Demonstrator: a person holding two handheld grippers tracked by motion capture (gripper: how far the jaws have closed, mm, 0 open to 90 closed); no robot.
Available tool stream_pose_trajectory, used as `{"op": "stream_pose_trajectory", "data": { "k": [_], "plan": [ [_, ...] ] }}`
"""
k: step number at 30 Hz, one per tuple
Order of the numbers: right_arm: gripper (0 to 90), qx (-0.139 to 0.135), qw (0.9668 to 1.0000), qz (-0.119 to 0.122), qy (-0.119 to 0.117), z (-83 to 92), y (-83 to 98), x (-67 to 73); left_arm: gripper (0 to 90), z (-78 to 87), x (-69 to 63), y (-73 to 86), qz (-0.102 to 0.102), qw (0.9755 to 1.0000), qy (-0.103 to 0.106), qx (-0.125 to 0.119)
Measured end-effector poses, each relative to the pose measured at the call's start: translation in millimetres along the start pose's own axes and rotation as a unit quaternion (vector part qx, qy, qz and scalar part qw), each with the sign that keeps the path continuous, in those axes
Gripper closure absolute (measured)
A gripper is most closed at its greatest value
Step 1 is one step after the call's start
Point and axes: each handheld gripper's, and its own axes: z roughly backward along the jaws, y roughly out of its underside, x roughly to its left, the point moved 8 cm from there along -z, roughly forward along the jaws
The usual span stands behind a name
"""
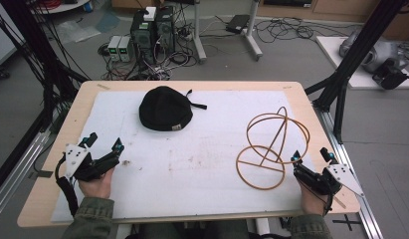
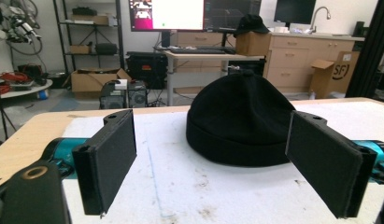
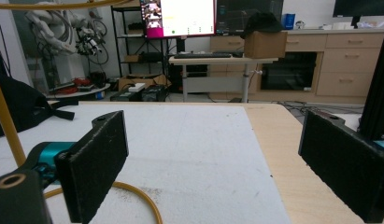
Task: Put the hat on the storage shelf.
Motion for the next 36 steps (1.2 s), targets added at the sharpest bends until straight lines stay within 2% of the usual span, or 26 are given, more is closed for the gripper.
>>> {"op": "stream_pose_trajectory", "data": {
  "k": [3, 8, 14, 20, 27, 32, 36],
  "plan": [
    [7.4, 0.000, 1.0000, -0.001, -0.001, 0.6, 0.4, -0.4, 16.5, -4.5, -3.3, -0.7, -0.010, 0.9999, 0.005, 0.005],
    [7.4, 0.000, 1.0000, 0.001, -0.002, 0.2, 0.4, -0.1, 16.4, -15.6, -9.7, -1.1, -0.021, 0.9993, 0.025, 0.019],
    [7.4, 0.003, 1.0000, 0.005, -0.004, 0.7, 0.6, 1.2, 16.1, -24.6, -10.8, -3.4, -0.023, 0.9992, 0.025, 0.023],
    [7.4, 0.003, 1.0000, 0.007, -0.004, 0.1, 0.4, 1.8, 15.7, -36.1, -6.9, -9.7, -0.012, 0.9991, 0.027, 0.032],
    [7.4, 0.002, 0.9999, 0.008, -0.007, -0.8, 0.1, 3.9, 16.2, -56.8, -10.1, -21.0, -0.005, 0.9985, 0.044, 0.033],
    [7.4, 0.004, 0.9999, 0.009, -0.007, -1.5, 0.5, 4.2, 16.5, -68.2, -11.9, -19.9, -0.001, 0.9974, 0.053, 0.048],
    [7.4, 0.004, 0.9999, 0.009, -0.008, -1.9, 0.6, 4.6, 16.5, -78.4, -12.0, -19.9, 0.014, 0.9967, 0.058, 0.055]
  ]
}}
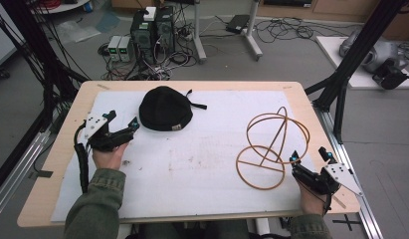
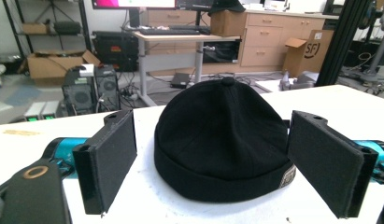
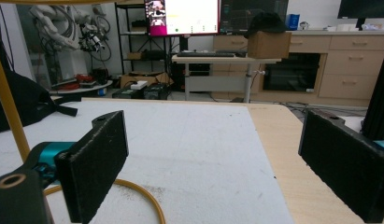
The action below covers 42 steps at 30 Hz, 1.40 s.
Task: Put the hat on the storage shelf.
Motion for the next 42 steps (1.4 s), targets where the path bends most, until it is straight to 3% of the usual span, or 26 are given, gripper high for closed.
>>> {"op": "stream_pose_trajectory", "data": {
  "k": [11, 15, 24, 26, 36, 40, 42],
  "plan": [
    [7.4, 0.000, 1.0000, 0.001, 0.000, -1.4, 0.2, -0.3, 15.7, -24.2, -4.1, -2.0, 0.009, 0.9998, 0.010, 0.014],
    [7.4, 0.000, 1.0000, 0.001, 0.000, -1.6, 0.0, -0.3, 15.7, -33.4, -5.0, 3.9, 0.014, 0.9995, 0.013, 0.027],
    [7.4, -0.001, 1.0000, 0.002, -0.002, -3.9, 0.0, 0.0, 16.2, -57.0, -13.8, 8.1, 0.007, 0.9988, 0.024, 0.043],
    [7.4, -0.001, 1.0000, 0.003, -0.003, -4.3, 0.0, 0.7, 15.7, -62.1, -14.9, 11.7, 0.002, 0.9981, 0.025, 0.057],
    [7.4, -0.001, 1.0000, 0.002, -0.005, -5.4, -0.3, 2.3, 15.9, -82.8, -21.6, 15.0, 0.000, 0.9977, 0.018, 0.065],
    [7.4, -0.002, 1.0000, 0.001, -0.005, -5.2, -0.5, 2.9, 15.6, -93.0, -23.9, 20.8, -0.011, 0.9959, 0.019, 0.088],
    [7.4, -0.002, 1.0000, 0.002, -0.003, -4.5, -0.9, 2.7, 15.6, -97.5, -26.2, 19.8, -0.010, 0.9961, 0.020, 0.086]
  ]
}}
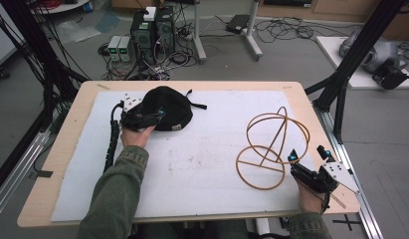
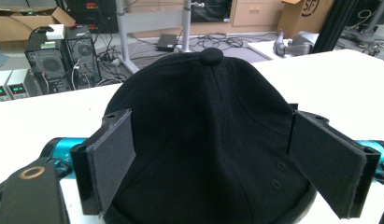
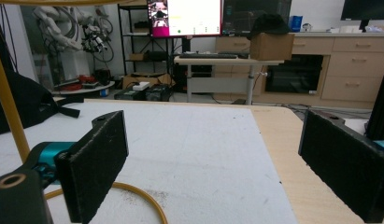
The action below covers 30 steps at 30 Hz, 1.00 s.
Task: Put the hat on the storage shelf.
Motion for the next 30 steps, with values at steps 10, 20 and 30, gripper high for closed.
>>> {"op": "stream_pose_trajectory", "data": {
  "k": [10, 20, 30],
  "plan": [
    [7.4, -0.009, 1.0000, 0.002, -0.003, -0.4, -2.7, 2.4, 16.0, -22.0, -4.4, -2.1, 0.013, 0.9998, -0.010, 0.008],
    [7.4, -0.010, 0.9999, -0.006, -0.006, -0.5, -2.0, 2.5, 21.9, -39.6, -3.6, 4.3, 0.032, 0.9992, -0.016, 0.016],
    [7.4, -0.010, 0.9999, 0.006, -0.009, -1.0, -2.1, 3.6, 69.4, -38.8, -5.4, 4.3, 0.010, 0.9987, -0.042, 0.026]
  ]
}}
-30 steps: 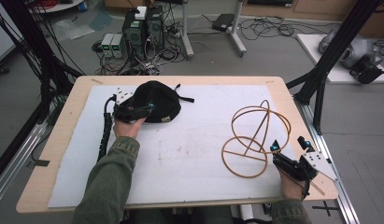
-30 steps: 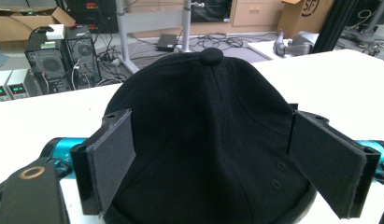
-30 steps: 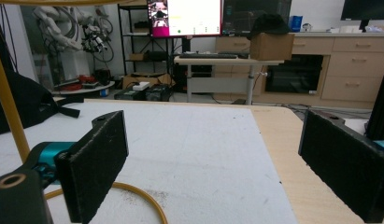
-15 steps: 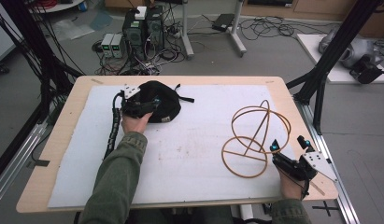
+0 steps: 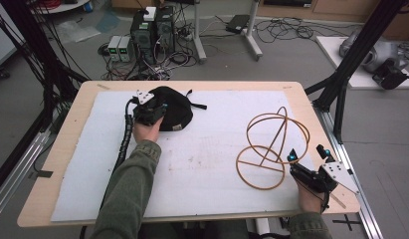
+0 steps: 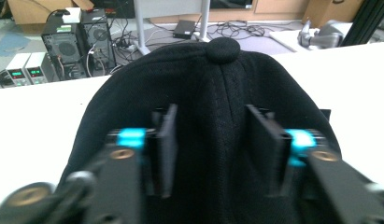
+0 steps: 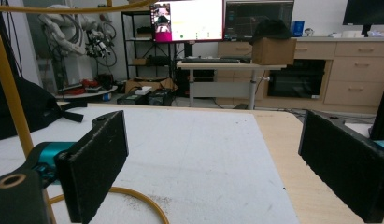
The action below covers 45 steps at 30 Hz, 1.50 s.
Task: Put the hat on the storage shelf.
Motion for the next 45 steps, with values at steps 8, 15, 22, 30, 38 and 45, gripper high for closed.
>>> {"op": "stream_pose_trajectory", "data": {
  "k": [8, 15, 22, 30, 38, 45],
  "plan": [
    [7.4, 0.000, 1.0000, 0.003, -0.001, -0.6, 0.0, 1.4, 85.7, 4.0, -2.8, -2.4, -0.026, 0.9997, 0.000, 0.003],
    [7.4, -0.001, 1.0000, -0.001, 0.000, 0.0, 0.4, -0.5, 86.0, 7.3, -4.5, -8.1, -0.018, 0.9996, 0.015, -0.013],
    [7.4, 0.000, 1.0000, -0.002, 0.001, 0.2, 0.7, -0.5, 86.0, 14.6, -4.9, -17.5, -0.011, 0.9991, 0.025, -0.032],
    [7.4, 0.000, 1.0000, -0.003, 0.001, -0.2, 0.7, -0.1, 85.9, 37.4, -0.1, -41.1, -0.019, 0.9966, 0.030, -0.074],
    [7.4, 0.001, 1.0000, -0.004, 0.002, -1.0, 0.8, 1.1, 85.9, 55.6, -6.8, -58.2, -0.030, 0.9929, 0.039, -0.108],
    [7.4, 0.001, 1.0000, -0.001, 0.002, -0.5, 0.9, 1.0, 85.9, 71.4, -9.6, -71.7, -0.034, 0.9891, 0.051, -0.134]
  ]
}}
